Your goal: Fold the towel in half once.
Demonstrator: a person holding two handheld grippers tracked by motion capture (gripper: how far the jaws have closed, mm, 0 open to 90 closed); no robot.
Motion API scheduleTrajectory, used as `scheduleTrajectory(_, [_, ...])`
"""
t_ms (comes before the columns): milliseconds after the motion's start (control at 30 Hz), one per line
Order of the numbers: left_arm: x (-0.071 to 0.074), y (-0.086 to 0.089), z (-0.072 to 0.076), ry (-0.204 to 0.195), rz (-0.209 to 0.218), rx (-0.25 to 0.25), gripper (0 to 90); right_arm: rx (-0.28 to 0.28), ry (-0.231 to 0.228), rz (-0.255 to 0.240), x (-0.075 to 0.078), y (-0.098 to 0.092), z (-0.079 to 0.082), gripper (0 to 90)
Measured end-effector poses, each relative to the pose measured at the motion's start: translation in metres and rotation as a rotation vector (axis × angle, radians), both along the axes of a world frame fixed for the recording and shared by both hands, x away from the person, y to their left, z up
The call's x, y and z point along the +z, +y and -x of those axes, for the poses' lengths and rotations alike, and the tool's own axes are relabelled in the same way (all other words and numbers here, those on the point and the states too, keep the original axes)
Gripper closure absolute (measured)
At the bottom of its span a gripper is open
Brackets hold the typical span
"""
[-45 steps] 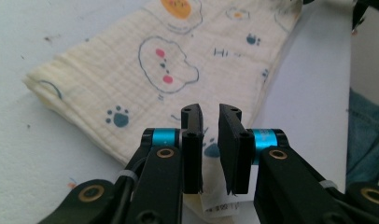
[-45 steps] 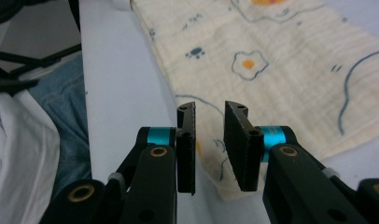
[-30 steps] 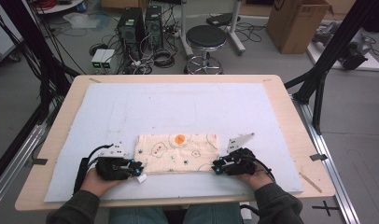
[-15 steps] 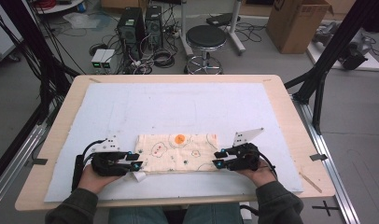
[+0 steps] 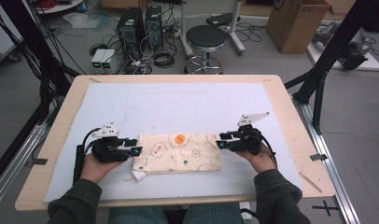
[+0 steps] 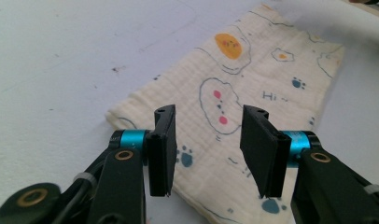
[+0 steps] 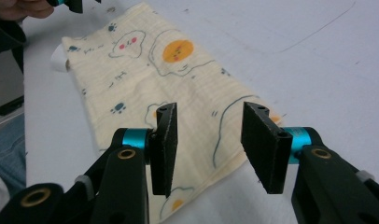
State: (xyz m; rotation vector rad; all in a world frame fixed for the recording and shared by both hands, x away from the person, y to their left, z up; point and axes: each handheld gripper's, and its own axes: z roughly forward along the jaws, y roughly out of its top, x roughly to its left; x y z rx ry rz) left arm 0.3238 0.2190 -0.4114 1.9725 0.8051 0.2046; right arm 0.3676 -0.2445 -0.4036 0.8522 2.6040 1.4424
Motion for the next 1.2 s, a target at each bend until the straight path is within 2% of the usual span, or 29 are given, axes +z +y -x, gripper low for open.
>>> scheduleTrajectory(167, [0.008,-0.002,-0.01,-0.006,0.031,0.014,54.6,-0.022,-0.005,-0.001,0.006,0.002,-0.009,53.3])
scheduleTrajectory(300, [0.013,-0.005,-0.016,-0.005,0.022,0.016,53.7,-0.041,-0.013,0.002,0.011,0.003,-0.015,51.2])
scheduleTrajectory(467, [0.015,-0.006,-0.021,-0.011,0.019,0.022,53.5,-0.041,-0.019,0.001,0.017,0.005,-0.021,50.3])
scheduleTrajectory(1000, [0.017,-0.002,-0.033,-0.008,0.041,0.076,53.4,-0.052,-0.03,0.031,0.032,0.018,-0.037,47.5])
scheduleTrajectory(1100, [0.02,-0.002,-0.036,-0.003,0.038,0.085,53.2,-0.055,-0.037,0.032,0.034,0.019,-0.04,47.0])
scheduleTrajectory(1200, [0.026,-0.004,-0.039,-0.016,0.035,0.091,52.2,-0.062,-0.035,0.029,0.037,0.021,-0.043,46.1])
